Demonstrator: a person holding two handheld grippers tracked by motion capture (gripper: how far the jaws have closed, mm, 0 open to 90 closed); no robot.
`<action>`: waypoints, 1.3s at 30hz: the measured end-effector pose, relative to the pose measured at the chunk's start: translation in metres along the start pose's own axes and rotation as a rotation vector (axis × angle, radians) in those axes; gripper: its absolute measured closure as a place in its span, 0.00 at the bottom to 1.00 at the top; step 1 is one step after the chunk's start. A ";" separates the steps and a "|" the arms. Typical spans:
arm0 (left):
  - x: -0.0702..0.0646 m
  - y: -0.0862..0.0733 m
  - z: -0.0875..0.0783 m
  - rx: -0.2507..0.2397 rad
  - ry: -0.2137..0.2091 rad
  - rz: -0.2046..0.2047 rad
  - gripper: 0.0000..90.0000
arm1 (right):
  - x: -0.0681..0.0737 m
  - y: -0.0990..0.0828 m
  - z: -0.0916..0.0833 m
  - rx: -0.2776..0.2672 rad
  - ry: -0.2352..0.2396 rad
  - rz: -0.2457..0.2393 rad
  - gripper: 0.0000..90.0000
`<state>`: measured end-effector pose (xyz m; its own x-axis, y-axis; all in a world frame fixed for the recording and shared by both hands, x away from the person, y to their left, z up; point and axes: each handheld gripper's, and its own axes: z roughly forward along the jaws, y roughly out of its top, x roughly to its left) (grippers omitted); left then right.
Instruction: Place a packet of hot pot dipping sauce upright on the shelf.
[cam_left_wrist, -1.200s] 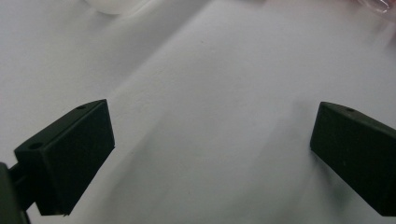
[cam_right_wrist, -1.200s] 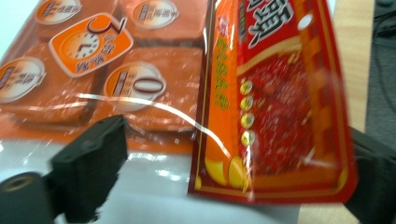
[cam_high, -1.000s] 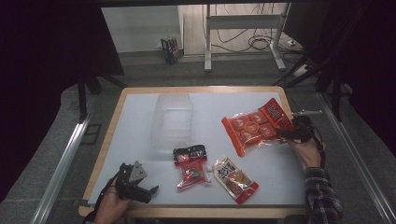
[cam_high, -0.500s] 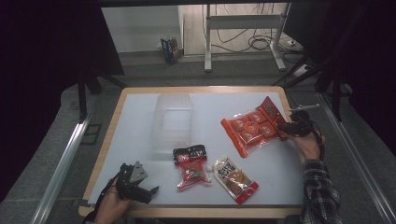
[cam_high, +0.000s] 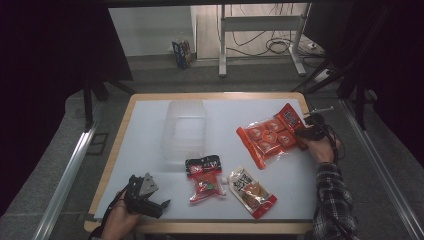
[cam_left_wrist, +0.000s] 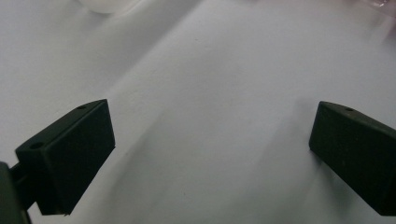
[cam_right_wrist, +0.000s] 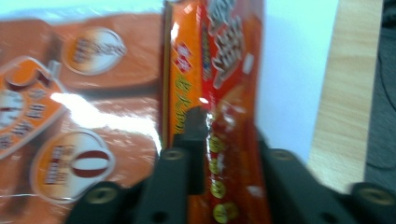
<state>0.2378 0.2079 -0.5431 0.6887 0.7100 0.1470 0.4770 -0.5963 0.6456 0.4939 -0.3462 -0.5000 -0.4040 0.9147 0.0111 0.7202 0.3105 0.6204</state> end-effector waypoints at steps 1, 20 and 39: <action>0.000 0.000 0.000 0.000 0.001 0.002 0.00 | 0.000 0.000 -0.001 0.001 0.017 0.005 0.98; -0.002 0.001 -0.001 -0.003 0.010 0.013 0.00 | 0.024 0.020 -0.056 -0.099 0.043 -0.012 0.99; 0.002 0.002 -0.008 -0.065 -0.005 -0.037 0.00 | 0.085 0.062 -0.118 -0.245 0.228 -0.068 0.98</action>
<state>0.2356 0.2107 -0.5359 0.6740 0.7291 0.1189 0.4658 -0.5443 0.6977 0.4379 -0.2799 -0.3685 -0.5817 0.8043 0.1213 0.5420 0.2721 0.7952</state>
